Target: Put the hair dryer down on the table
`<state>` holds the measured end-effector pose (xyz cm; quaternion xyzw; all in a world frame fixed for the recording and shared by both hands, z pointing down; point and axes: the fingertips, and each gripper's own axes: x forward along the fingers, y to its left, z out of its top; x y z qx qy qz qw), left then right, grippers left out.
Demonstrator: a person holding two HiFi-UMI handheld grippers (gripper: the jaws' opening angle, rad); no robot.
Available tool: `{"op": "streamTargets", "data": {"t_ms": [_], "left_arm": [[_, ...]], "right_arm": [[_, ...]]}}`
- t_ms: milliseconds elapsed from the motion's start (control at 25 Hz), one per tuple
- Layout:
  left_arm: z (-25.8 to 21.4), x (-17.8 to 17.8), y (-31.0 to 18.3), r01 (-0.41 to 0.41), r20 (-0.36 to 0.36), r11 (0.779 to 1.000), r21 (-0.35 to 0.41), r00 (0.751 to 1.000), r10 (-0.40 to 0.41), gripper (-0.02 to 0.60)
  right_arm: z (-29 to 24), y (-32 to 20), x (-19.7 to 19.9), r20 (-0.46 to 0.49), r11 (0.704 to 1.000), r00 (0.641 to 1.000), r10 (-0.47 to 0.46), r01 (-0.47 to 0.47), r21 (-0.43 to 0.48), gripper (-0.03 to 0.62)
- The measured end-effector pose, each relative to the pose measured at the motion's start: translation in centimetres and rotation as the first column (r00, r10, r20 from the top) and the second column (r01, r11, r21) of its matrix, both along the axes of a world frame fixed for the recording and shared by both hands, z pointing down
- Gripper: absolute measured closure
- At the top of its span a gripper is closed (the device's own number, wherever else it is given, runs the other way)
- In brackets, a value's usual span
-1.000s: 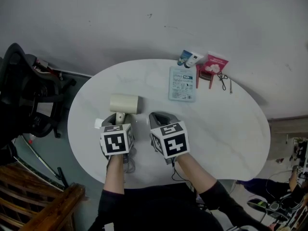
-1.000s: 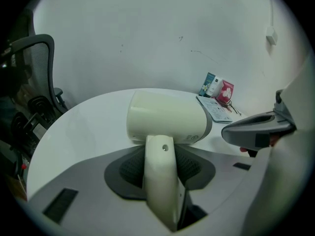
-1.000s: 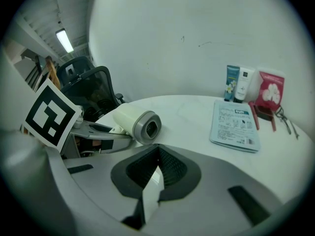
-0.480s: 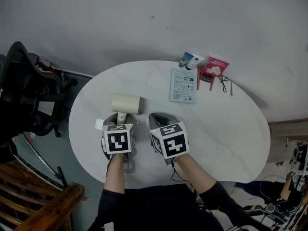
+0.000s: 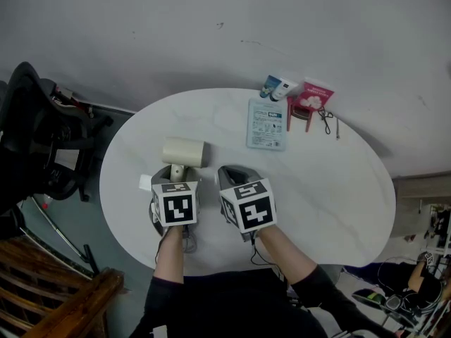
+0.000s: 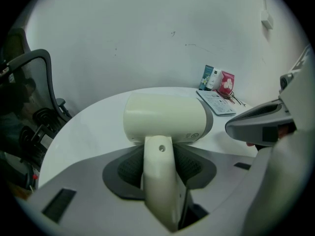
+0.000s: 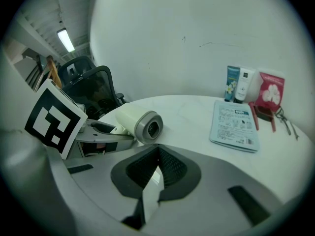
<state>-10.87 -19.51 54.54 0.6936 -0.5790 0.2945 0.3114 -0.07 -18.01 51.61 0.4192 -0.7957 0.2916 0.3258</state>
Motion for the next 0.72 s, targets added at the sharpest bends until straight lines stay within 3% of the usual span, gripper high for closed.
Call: {"op": "streamTargets", "data": {"t_ms": [120,360,720], "left_arm": [[-0.4,-0.1,-0.1,-0.012,0.039,1.0,0.015,0.999,0.012,0.396],[-0.7,-0.2,0.0,-0.018,0.051,1.0,0.021,0.999,0.017,0.396],[-2.7,-0.5,0.6,-0.009,-0.01,0.997,0.075,1.0,0.01,0.396]], "right_arm": [[-0.1,0.0,0.1,-0.001,1.0,1.0,0.002,-0.002,0.003,0.592],[-0.2,0.1,-0.2,-0.005,1.0,1.0,-0.003,0.003,0.006,0.592],[-0.5,0.5,0.1,-0.019,1.0,1.0,-0.003,0.004,0.02,0.592]]}}
